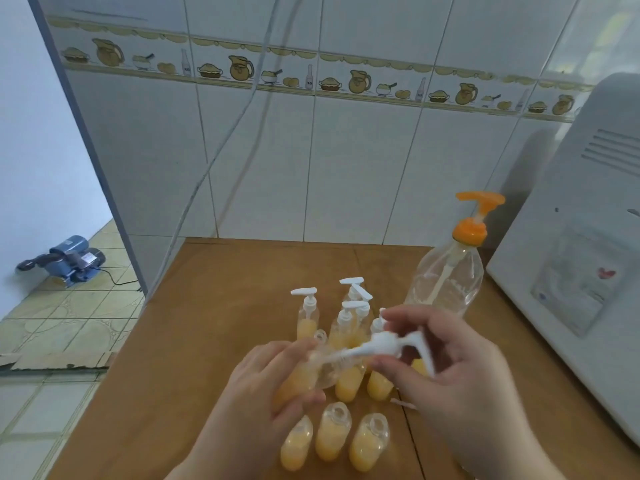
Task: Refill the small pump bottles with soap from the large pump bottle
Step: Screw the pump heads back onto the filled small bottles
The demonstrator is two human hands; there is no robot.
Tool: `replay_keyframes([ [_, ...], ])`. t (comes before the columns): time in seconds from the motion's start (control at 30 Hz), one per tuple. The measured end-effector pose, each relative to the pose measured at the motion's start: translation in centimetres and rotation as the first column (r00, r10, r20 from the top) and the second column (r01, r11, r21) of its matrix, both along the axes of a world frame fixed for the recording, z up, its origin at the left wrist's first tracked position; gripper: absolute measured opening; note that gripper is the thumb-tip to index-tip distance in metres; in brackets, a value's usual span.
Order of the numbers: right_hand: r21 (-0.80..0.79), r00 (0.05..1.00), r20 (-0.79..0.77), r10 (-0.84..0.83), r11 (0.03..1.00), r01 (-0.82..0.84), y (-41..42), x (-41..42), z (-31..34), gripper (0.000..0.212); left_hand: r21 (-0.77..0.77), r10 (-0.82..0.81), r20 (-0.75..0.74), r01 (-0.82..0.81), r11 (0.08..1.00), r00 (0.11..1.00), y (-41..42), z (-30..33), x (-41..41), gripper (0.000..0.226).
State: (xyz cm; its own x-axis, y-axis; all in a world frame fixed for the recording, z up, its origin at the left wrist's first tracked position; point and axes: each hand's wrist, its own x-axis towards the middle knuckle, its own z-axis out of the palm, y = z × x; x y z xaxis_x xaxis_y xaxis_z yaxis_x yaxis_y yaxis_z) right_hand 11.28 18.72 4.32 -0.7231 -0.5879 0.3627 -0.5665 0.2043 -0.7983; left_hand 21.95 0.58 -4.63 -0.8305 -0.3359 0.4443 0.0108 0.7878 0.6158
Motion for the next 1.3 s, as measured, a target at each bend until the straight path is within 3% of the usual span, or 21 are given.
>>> replay_keyframes([
  [0.07, -0.073, 0.989, 0.149, -0.019, 0.997, 0.031, -1.6, 1.0, -0.9, 0.034, 0.150, -0.039, 0.023, 0.035, 0.988, 0.999, 1.0, 0.1, -0.2, 0.053],
  [0.17, -0.059, 0.965, 0.248, -0.084, 0.993, 0.101, -3.0, 1.7, -2.2, 0.032, 0.271, -0.080, 0.037, 0.067, 0.960, 0.996, 2.1, 0.0, -0.3, 0.057],
  [0.3, -0.246, 0.825, 0.536, 0.178, 0.968, -0.050, -2.7, 1.4, -2.0, 0.034, 0.421, -0.065, 0.022, 0.050, 0.905, 0.998, 2.4, -0.2, 0.0, 0.057],
  [0.43, -0.253, 0.834, 0.545, 0.082, 0.965, 0.071, -2.9, 1.3, -2.9, 0.028, 0.382, -0.105, 0.067, 0.071, 0.921, 0.992, 2.4, -0.4, 0.0, 0.061],
  [0.5, -0.199, 0.835, 0.548, 0.039, 0.976, 0.085, -2.9, 1.3, -3.3, 0.040, 0.353, -0.119, 0.083, 0.083, 0.932, 0.989, 2.5, -0.4, -0.1, 0.055],
  [0.6, -0.324, 0.720, 0.659, 0.218, 0.946, 0.011, -2.7, 1.2, -3.4, 0.046, 0.417, -0.080, 0.067, 0.045, 0.908, 0.995, 2.6, -0.1, -0.1, 0.055],
  [0.7, -0.382, 0.617, 0.743, 0.258, 0.921, 0.074, -2.7, 1.0, -3.9, 0.029, 0.400, -0.098, 0.093, 0.053, 0.915, 0.991, 2.8, -0.3, -0.1, 0.065],
  [0.9, -0.446, 0.498, 0.798, 0.339, 0.888, 0.112, -2.5, 0.3, -5.0, 0.056, 0.571, -0.071, 0.088, 0.008, 0.821, 0.994, 3.0, 0.1, -0.3, 0.062],
  [1.07, -0.467, 0.537, 0.773, 0.339, 0.877, 0.119, -2.8, 0.3, -5.4, 0.056, 0.653, -0.157, 0.093, 0.058, 0.755, 0.983, 3.1, 0.5, -0.3, 0.055],
  [1.13, -0.497, 0.513, 0.773, 0.373, 0.858, 0.125, -2.8, 0.2, -5.3, 0.062, 0.668, -0.131, 0.098, 0.033, 0.743, 0.987, 3.2, 0.9, -0.4, 0.051],
  [1.2, -0.545, 0.471, 0.777, 0.418, 0.821, 0.169, -2.7, 0.1, -5.3, 0.053, 0.667, -0.109, 0.111, 0.007, 0.745, 0.988, 3.2, 1.2, -0.4, 0.050],
  [1.3, -0.527, 0.525, 0.773, 0.357, 0.822, 0.215, -2.6, -0.1, -5.9, 0.053, 0.668, -0.138, 0.132, 0.015, 0.744, 0.982, 3.1, 1.0, -0.3, 0.049],
])
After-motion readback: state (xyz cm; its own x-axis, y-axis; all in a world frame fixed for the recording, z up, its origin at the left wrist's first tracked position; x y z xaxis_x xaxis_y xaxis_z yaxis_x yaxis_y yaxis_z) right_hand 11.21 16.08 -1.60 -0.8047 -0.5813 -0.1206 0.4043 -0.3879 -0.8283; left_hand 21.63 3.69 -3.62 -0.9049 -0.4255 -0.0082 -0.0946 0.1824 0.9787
